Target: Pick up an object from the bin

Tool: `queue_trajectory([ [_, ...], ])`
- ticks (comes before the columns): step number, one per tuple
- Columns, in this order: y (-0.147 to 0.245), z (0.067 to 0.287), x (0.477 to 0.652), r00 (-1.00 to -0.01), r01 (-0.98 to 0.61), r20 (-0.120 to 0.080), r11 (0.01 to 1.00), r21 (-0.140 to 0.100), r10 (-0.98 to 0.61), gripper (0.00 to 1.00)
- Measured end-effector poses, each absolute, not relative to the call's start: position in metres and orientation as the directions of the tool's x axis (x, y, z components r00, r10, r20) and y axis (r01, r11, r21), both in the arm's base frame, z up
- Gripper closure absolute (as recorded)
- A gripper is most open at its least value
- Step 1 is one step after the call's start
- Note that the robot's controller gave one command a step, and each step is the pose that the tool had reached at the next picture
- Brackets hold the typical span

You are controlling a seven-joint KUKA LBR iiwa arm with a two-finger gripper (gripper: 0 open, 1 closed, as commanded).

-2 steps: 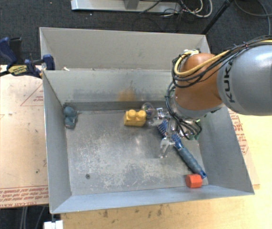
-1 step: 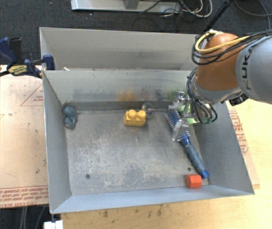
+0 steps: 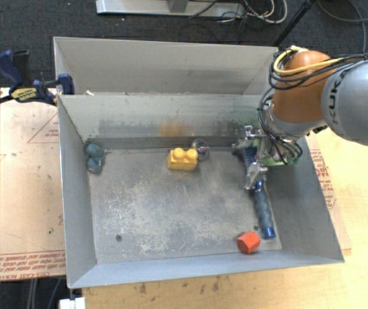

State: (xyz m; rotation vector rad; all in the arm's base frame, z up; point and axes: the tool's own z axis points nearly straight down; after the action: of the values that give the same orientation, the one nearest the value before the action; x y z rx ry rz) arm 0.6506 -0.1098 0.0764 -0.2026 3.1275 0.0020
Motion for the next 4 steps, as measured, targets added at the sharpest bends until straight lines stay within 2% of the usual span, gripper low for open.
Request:
queue_trajectory([
  [1, -0.123, 0.09, 0.642, -0.97, 0.242, -0.002, 0.97, 0.01, 0.242, 0.0],
  [2, -0.124, 0.083, 0.628, -0.942, 0.337, -0.002, 0.941, 0.026, 0.337, 0.0],
  [3, -0.124, 0.084, 0.63, -0.93, 0.368, 0.006, 0.93, 0.02, 0.368, 0.0],
  [4, -0.124, 0.084, 0.63, -0.939, 0.344, 0.0, 0.939, 0.019, 0.344, 0.0],
])
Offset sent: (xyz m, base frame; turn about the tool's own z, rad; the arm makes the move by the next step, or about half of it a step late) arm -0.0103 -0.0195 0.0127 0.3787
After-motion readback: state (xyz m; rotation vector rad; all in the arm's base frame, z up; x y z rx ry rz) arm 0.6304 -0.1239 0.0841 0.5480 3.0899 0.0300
